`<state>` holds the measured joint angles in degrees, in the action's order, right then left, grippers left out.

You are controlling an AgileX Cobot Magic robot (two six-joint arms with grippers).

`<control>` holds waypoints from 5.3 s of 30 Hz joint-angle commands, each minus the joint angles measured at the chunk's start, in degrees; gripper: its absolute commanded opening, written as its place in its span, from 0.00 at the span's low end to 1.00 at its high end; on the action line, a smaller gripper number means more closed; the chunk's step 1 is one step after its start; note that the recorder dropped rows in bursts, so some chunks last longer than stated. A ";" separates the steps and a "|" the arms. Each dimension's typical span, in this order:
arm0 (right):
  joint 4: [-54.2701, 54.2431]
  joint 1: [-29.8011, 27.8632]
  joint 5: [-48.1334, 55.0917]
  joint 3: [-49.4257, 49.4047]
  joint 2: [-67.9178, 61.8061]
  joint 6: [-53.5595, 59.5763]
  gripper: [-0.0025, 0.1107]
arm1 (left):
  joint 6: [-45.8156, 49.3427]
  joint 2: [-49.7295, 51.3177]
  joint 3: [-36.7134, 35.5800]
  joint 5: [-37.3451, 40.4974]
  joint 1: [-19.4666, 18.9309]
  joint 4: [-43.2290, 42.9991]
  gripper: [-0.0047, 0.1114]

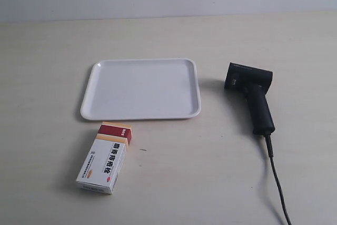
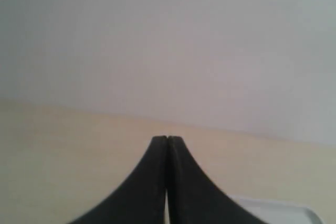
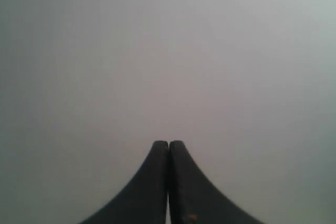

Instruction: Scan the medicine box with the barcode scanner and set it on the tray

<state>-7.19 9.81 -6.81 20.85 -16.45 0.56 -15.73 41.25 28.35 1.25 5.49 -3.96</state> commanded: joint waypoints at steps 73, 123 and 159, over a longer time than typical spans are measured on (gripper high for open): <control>-32.66 8.87 28.43 9.39 -38.31 21.31 0.08 | 1.52 53.76 30.00 39.42 34.05 6.80 0.71; -32.66 8.87 28.29 9.39 -38.31 22.42 0.08 | 3.57 62.65 30.51 37.56 31.21 10.67 0.79; -32.66 8.87 28.17 9.39 -38.19 22.42 0.08 | 7.80 68.99 30.51 36.34 31.21 12.97 0.70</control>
<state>-40.34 18.57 21.77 29.86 -54.54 22.53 -8.16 109.73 58.68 37.41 36.55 9.61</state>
